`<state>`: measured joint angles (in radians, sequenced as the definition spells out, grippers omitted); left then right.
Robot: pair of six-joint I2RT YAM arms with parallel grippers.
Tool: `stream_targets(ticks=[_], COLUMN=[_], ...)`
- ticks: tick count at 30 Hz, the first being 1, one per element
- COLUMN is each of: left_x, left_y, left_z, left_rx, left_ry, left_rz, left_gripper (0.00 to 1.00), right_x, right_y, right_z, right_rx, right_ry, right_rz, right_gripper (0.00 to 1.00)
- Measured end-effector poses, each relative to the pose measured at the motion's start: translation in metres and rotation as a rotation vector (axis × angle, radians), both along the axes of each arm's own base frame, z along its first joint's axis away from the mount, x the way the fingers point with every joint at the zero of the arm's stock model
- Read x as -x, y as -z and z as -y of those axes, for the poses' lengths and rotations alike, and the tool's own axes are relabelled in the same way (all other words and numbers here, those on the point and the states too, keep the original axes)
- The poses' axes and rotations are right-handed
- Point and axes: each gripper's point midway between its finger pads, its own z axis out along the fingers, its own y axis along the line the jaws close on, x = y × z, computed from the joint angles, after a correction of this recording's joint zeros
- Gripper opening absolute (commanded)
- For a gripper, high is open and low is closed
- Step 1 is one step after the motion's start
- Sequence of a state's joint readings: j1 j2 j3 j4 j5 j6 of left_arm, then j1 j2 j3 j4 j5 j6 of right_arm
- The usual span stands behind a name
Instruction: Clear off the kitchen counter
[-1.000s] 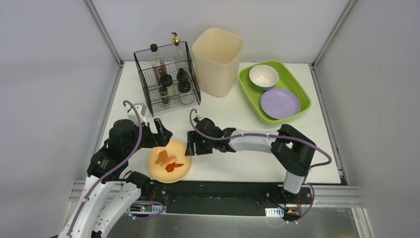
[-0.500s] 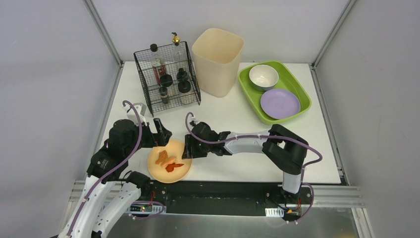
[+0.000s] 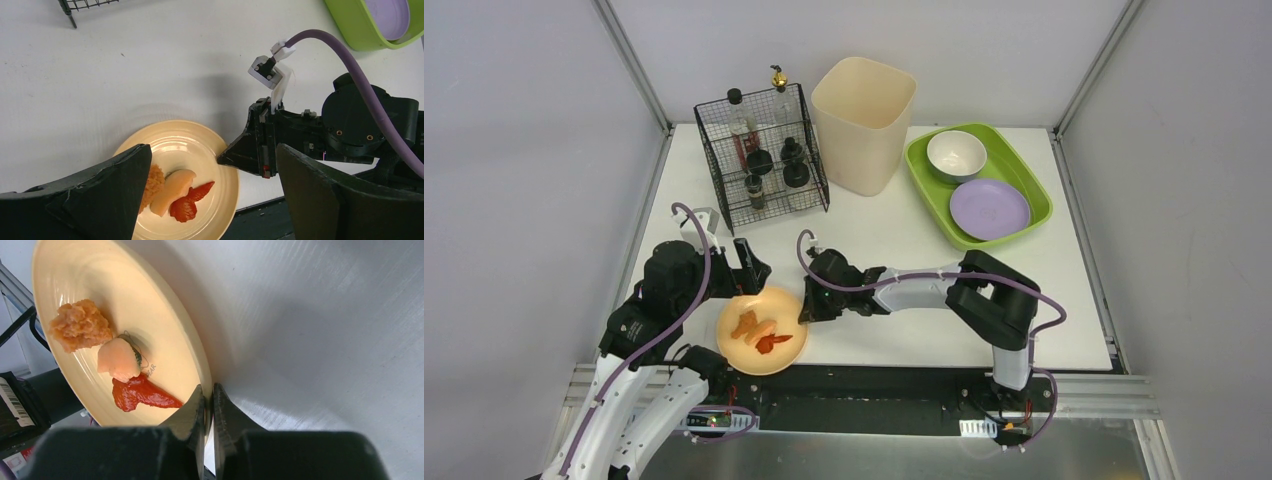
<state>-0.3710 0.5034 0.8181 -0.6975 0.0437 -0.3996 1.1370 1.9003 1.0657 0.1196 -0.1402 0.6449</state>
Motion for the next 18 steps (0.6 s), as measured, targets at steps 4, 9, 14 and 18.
stream_targets(ticks=[4, 9, 14, 18], left_x=[0.0, 0.001, 0.001, 0.002], left_y=[0.0, -0.001, -0.002, 0.001], left_z=[0.0, 0.0, -0.001, -0.001], left_rx=[0.0, 0.002, 0.004, 0.003], left_ry=[-0.001, 0.0, 0.0, 0.0], left_rz=[0.0, 0.005, 0.01, 0.007], left_gripper=[1.0, 1.0, 1.0, 1.0], right_x=[0.001, 0.0, 0.001, 0.002], right_y=[0.0, -0.002, -0.007, -0.016], right_z=[0.001, 0.012, 0.03, 0.043], right_rx=[0.009, 0.049, 0.09, 0.111], right_ry=[-0.005, -0.001, 0.011, 0.016], right_rz=[0.007, 0.022, 0.046, 0.066], right_gripper=[0.0, 0.0, 0.0, 0.0])
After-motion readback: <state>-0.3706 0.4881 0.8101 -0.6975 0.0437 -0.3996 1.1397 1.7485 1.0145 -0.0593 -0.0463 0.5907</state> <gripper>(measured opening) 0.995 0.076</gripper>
